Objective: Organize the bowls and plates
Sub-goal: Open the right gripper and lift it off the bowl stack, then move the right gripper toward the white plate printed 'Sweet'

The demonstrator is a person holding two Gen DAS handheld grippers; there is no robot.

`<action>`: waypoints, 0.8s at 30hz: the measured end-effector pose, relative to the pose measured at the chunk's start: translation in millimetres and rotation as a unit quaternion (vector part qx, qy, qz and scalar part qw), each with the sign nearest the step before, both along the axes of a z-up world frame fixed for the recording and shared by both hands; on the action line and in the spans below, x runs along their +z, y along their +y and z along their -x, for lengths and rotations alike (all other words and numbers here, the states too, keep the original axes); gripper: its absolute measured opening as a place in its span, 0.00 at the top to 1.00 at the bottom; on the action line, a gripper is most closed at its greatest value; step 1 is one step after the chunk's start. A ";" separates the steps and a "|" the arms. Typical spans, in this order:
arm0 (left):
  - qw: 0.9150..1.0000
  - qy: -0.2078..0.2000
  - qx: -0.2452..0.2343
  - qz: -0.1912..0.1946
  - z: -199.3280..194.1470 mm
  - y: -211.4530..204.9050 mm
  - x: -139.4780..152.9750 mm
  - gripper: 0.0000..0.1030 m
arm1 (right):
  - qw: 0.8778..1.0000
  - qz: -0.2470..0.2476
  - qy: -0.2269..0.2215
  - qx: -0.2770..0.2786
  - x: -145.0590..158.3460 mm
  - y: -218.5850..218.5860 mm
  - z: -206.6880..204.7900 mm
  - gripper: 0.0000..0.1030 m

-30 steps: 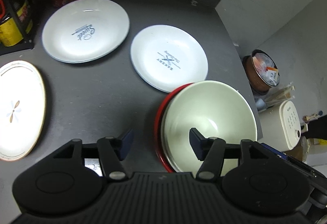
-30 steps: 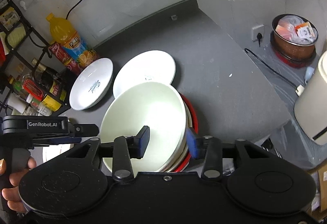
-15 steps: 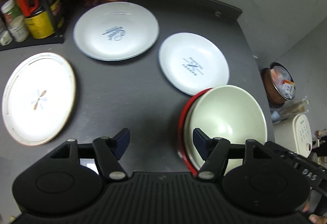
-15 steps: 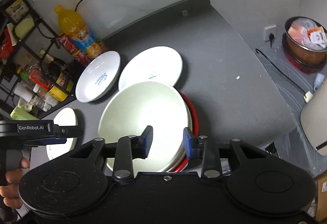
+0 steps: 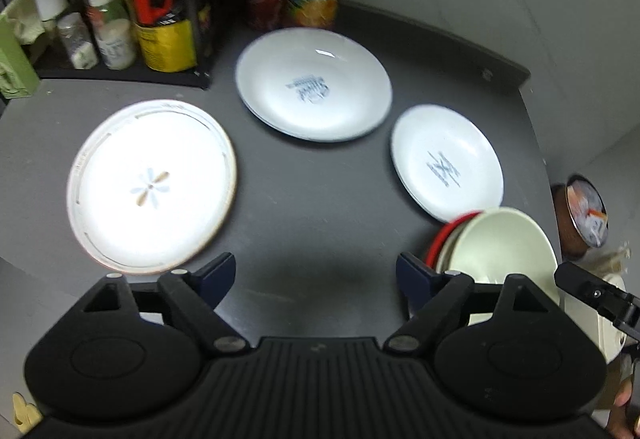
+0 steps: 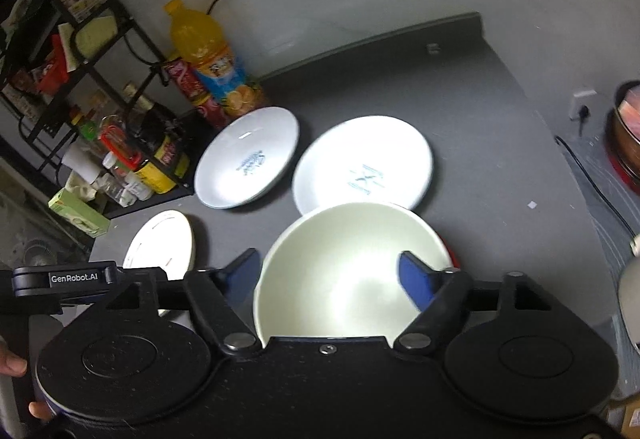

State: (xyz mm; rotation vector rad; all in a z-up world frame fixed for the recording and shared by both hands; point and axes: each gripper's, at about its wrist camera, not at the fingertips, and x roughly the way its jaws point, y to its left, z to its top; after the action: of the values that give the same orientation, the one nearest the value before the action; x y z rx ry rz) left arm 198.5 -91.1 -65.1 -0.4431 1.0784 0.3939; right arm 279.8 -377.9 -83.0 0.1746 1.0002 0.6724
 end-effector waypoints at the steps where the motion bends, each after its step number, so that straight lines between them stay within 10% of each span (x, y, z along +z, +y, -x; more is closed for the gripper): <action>1: 1.000 -0.002 0.005 0.001 1.4 3.8 1.1 0.16 | 1.000 -0.002 -0.002 0.004 1.5 5.0 -1.5 0.18; 24: 0.998 -0.027 0.046 0.025 -45.1 104.2 -13.9 0.15 | 0.999 0.014 0.011 0.030 -2.5 114.1 -69.5 0.09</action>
State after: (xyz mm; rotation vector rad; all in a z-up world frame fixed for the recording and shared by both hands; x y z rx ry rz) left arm 243.6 13.1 -78.9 -0.5466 1.0207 0.4337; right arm 349.3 -263.8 -85.5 0.1282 1.0387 0.7127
